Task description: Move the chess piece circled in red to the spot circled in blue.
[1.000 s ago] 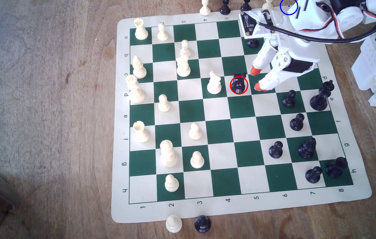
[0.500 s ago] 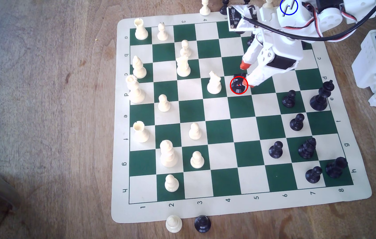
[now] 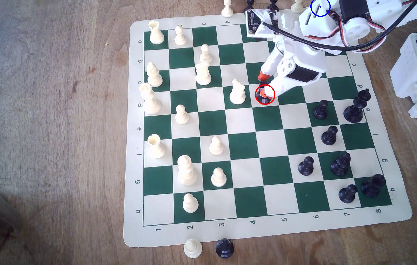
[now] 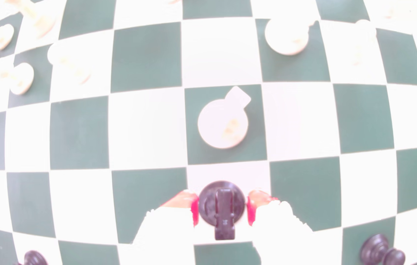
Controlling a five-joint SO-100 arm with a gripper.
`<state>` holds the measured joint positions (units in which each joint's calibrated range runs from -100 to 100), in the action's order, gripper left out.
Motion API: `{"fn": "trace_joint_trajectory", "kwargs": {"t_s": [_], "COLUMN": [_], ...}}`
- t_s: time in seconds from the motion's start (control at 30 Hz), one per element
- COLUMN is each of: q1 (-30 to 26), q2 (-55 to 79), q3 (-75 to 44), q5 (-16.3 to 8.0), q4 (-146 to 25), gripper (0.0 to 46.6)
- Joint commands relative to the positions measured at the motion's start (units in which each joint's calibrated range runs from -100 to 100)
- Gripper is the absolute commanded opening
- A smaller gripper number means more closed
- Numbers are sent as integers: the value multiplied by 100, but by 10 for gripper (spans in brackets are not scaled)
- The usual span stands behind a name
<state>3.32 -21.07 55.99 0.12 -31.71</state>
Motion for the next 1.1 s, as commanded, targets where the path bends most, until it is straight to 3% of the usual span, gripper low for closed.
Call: {"fn": "trace_joint_trajectory", "kwargs": {"t_s": [0.0,0.07,0.1,0.23,0.5,0.8,0.93,1.07], "q1": [-23,-23,-23,-54,-54,282,877,1854], "q2": [-49,-49,-49,-49,-125,-601,-728,-745], "q3": [-23,-23,-23,-14,-241,-2262,-2924,-3078], "q5": [15,15,29,117,39,49,205,464], "q4": [67,67,43,-105,-293,-2111,-2537,-2644], "gripper": [91,78,2,2,2,2,2,2]}}
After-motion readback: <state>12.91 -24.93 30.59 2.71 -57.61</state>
